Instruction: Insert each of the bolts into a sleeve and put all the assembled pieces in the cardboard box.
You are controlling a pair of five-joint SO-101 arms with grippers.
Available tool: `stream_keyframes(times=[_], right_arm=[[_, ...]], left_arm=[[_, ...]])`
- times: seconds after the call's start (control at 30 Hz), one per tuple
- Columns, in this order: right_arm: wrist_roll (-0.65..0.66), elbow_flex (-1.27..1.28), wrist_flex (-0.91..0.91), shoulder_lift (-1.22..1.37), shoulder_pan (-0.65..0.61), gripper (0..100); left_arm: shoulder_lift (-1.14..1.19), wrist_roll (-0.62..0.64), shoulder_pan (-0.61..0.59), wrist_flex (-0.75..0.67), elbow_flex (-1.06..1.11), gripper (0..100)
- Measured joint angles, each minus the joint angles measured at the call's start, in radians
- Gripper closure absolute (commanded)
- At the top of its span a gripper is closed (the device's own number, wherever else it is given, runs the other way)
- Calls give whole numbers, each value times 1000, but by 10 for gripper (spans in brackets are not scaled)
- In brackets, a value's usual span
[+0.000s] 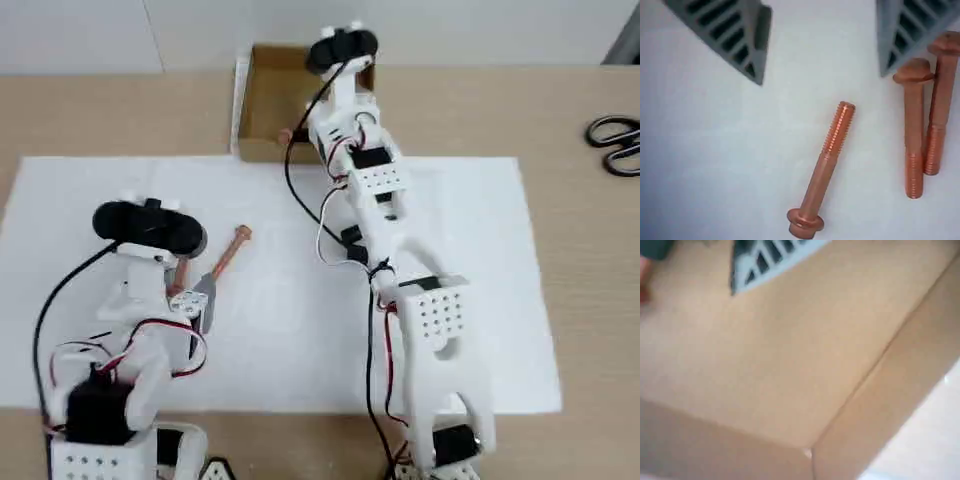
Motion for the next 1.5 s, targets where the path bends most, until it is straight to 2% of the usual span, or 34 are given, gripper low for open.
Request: stream_keyframes(times=[0.17, 0.33, 0.6, 0.77, 0.9, 1.13, 1.43, 1.5], right_arm=[[0, 0, 21, -2, 15, 706], [0, 2, 267, -137, 18, 666], [0, 0, 858, -741, -61, 605], [0, 46, 1125, -1106, -86, 605], [0, 172, 1258, -1384, -77, 605], [0, 634, 1272, -1877, 83, 606], [0, 1531, 990, -2599, 322, 607], [0, 1679, 967, -2691, 348, 607]], left_arm=[[0, 0, 0, 0, 0, 856], [0, 0, 0, 0, 0, 857], [-130, 0, 0, 0, 0, 856], [-324, 0, -2, 0, 12, 856], [-479, 0, -2, 0, 80, 856], [-516, 0, -2, 0, 138, 855], [-516, 0, -2, 2, 144, 856], [-516, 0, -2, 2, 144, 857]])
